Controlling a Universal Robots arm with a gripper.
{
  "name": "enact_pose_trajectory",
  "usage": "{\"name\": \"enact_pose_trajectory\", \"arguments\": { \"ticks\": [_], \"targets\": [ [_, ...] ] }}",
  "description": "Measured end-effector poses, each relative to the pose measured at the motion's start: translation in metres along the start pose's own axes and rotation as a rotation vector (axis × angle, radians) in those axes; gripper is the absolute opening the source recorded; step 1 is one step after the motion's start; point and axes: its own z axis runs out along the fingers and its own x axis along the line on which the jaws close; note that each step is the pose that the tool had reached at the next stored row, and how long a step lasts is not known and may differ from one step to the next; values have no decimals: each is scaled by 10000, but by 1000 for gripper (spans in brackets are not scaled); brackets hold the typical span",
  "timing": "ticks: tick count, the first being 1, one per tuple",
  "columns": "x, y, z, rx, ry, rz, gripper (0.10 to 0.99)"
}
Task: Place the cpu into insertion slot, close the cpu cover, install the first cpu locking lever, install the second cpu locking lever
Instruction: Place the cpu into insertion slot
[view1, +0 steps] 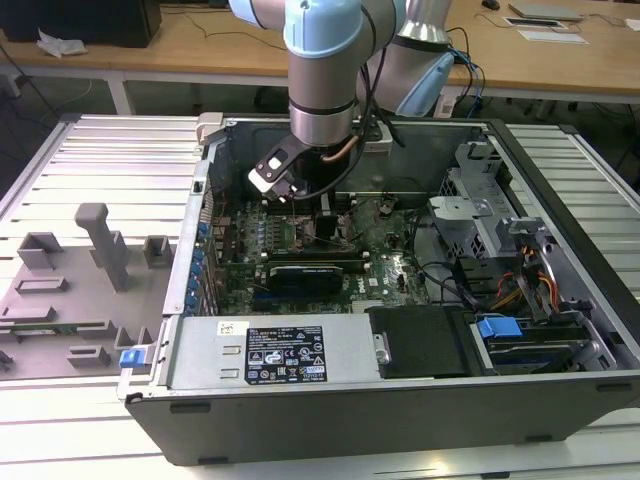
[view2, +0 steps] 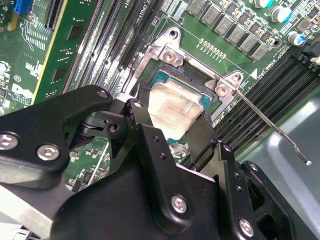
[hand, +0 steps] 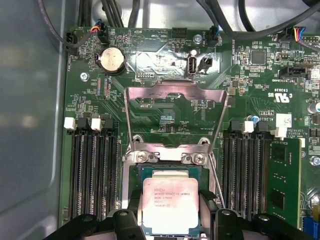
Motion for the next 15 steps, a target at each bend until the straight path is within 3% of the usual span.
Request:
{"name": "enact_pose_trajectory", "arguments": {
  "ticks": [15],
  "targets": [
    [5, -6, 15, -1, 8, 111, 541]
  ]
}}
